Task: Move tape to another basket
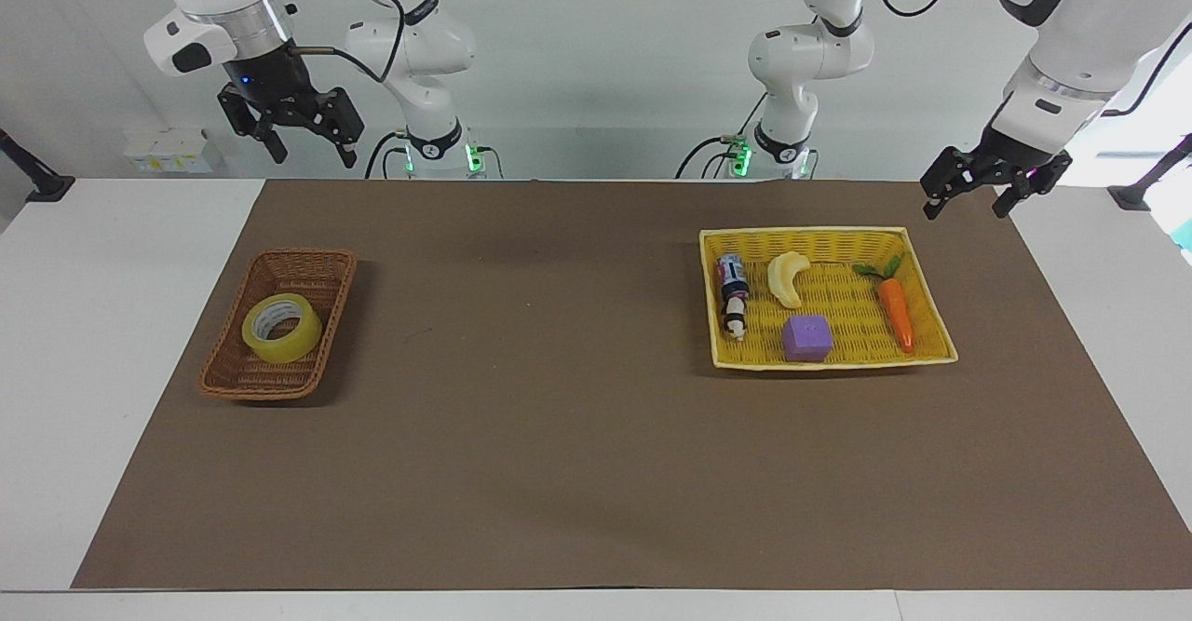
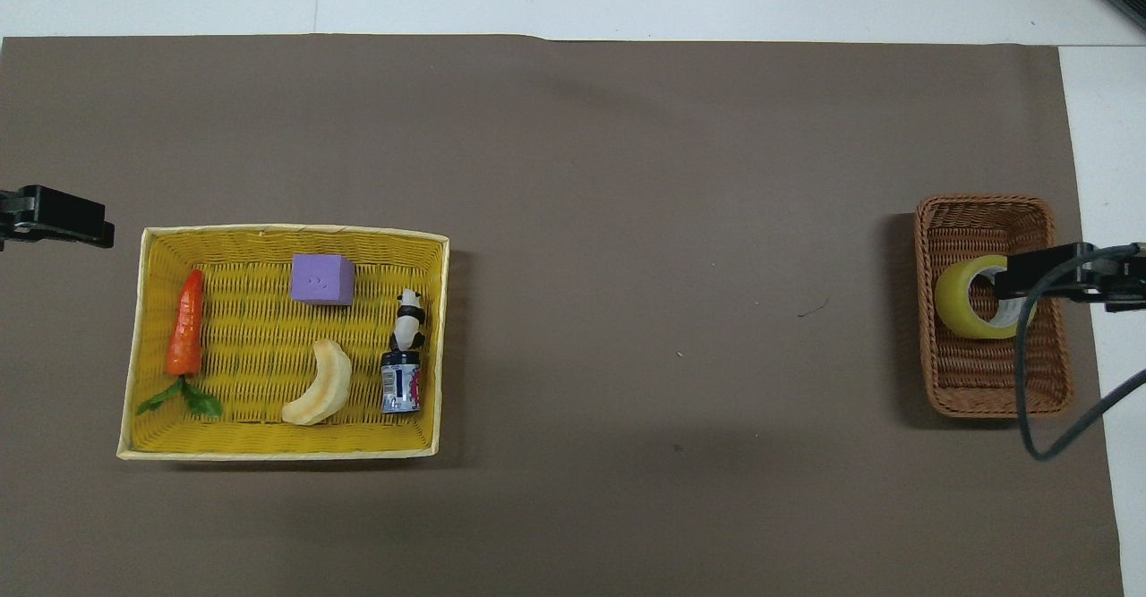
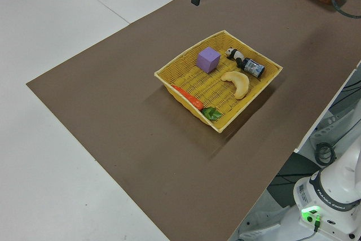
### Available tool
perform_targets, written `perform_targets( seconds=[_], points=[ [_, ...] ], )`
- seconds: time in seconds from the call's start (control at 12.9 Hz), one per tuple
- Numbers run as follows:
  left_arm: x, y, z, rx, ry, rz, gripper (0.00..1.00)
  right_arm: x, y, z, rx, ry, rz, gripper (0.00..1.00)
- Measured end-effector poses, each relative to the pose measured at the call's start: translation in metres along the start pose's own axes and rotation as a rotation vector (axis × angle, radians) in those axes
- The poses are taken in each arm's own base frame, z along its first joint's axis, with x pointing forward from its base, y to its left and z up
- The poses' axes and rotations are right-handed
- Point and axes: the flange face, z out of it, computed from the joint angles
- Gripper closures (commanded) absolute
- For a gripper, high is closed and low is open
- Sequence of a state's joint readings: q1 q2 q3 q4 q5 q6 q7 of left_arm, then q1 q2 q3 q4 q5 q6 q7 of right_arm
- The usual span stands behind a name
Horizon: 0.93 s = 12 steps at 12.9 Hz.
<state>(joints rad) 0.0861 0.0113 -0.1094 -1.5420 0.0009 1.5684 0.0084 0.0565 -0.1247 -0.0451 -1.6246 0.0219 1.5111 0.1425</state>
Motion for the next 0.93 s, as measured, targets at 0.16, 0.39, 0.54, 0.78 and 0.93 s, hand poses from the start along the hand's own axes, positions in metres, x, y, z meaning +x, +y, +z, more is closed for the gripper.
perform_targets(
  seconds=[0.16, 0.39, 0.54, 0.78, 0.93],
  points=[
    [0.0, 0.0, 0.0, 0.0, 0.0, 0.0, 0.0, -0.0009, -0.0044, 0.0001, 0.0, 0.0, -0.009, 0.0],
    [0.0, 0.0, 0.0, 0.0, 0.0, 0.0, 0.0, -0.0008, -0.0041, 0.0002, 0.0, 0.0, -0.012, 0.0],
    [0.0, 0.0, 0.0, 0.0, 0.0, 0.0, 0.0, -0.0004, -0.0018, 0.0002, 0.0, 0.0, -0.044, 0.0],
    [0.0, 0.0, 0.0, 0.0, 0.0, 0.0, 0.0, 0.0002, 0.0029, 0.0012, 0.0, -0.002, -0.097, 0.0],
    [0.0, 0.0, 0.0, 0.0, 0.0, 0.0, 0.0, 0.0003, 0.0032, 0.0017, 0.0, -0.004, -0.1, 0.0]
  ],
)
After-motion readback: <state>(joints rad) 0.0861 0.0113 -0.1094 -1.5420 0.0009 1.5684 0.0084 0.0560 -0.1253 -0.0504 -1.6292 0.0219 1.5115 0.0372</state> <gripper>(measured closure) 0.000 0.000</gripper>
